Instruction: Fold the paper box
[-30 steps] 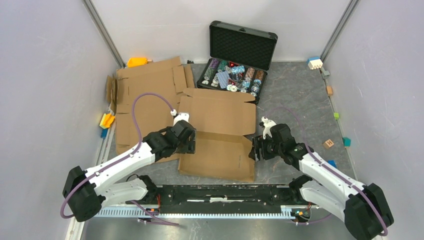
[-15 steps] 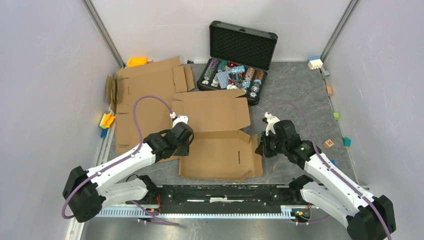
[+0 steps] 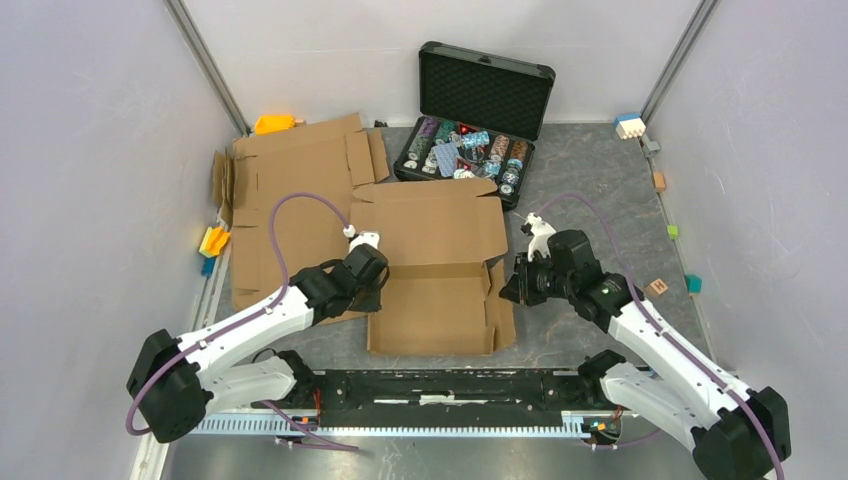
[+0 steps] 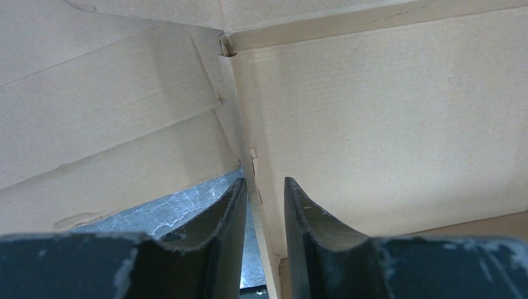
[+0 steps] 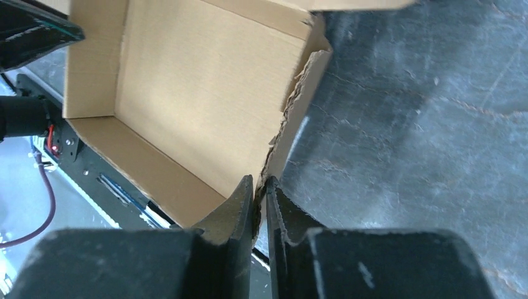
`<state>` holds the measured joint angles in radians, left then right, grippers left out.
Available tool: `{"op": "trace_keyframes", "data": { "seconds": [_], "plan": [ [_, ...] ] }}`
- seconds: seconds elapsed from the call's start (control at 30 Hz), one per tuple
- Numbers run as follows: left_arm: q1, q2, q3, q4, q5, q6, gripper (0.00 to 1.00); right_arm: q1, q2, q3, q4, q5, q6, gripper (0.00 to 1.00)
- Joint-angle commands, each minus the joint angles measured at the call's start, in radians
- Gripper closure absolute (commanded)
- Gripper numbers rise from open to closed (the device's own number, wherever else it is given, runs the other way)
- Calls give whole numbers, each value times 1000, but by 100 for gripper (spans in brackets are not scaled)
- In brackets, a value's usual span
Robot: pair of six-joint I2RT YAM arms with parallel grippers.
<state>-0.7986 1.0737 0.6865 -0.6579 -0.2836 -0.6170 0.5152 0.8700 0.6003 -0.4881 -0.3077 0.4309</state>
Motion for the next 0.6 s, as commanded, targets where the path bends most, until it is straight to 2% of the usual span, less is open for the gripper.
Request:
{"op": "trace_keyframes", "data": {
  "seconds": [0.0, 0.1, 0.37, 0.57],
  "plan": [
    [-2, 7, -5, 99, 76, -44, 65, 5, 14, 6, 119, -100, 23, 80],
    [-2, 5, -5, 97, 70, -43, 65, 6, 21, -27, 155, -157, 2, 73],
    [-2, 4, -10, 97, 72, -42, 64, 6, 26, -123, 250, -215, -12, 44],
    [-2, 9, -6, 96, 73, -41, 64, 6, 47, -156, 275, -211, -20, 40]
  ]
}}
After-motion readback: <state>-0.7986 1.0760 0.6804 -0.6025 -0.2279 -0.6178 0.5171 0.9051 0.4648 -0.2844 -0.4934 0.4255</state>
